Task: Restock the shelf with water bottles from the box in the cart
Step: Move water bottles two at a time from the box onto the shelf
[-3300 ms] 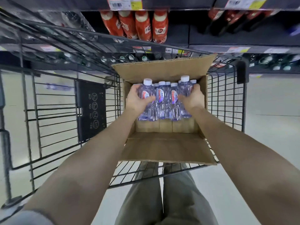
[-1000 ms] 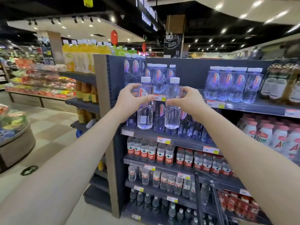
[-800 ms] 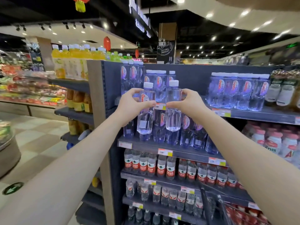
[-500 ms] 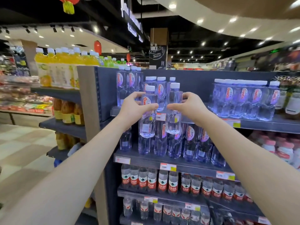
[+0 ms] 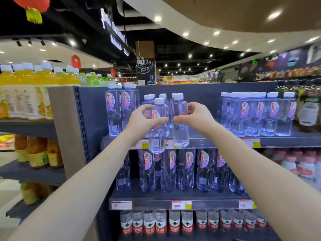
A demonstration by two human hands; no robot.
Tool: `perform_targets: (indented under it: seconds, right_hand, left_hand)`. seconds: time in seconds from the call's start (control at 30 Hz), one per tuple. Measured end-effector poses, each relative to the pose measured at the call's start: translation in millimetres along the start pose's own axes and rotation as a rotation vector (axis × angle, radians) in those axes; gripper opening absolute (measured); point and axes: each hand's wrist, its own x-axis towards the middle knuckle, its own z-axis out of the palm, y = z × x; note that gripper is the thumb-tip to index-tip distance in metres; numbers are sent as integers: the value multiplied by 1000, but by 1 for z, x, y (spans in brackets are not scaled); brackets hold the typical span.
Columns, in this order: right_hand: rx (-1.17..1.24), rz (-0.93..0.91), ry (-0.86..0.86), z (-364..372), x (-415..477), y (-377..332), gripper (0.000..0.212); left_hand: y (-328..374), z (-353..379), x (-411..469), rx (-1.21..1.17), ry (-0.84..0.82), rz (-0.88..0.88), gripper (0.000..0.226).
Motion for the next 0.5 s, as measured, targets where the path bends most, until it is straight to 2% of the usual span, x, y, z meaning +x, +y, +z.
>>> perform_targets:
  seconds: [0.13, 0.23, 0.37, 0.5]
  right_hand:
    - [15, -6, 10, 6, 22, 5, 77]
    - [73, -3, 39, 8, 40, 13, 58]
    - [104, 24, 48, 12, 66, 23, 66]
    - [114, 33, 56, 19, 87, 37, 49]
  left_hand:
    - [-11, 3, 27, 27, -75, 9, 87]
    - [-14, 6, 39, 45, -84, 31, 82]
    - [-19, 9, 51, 30, -55, 8, 83]
    - [-28, 10, 62, 26, -32, -5, 86]
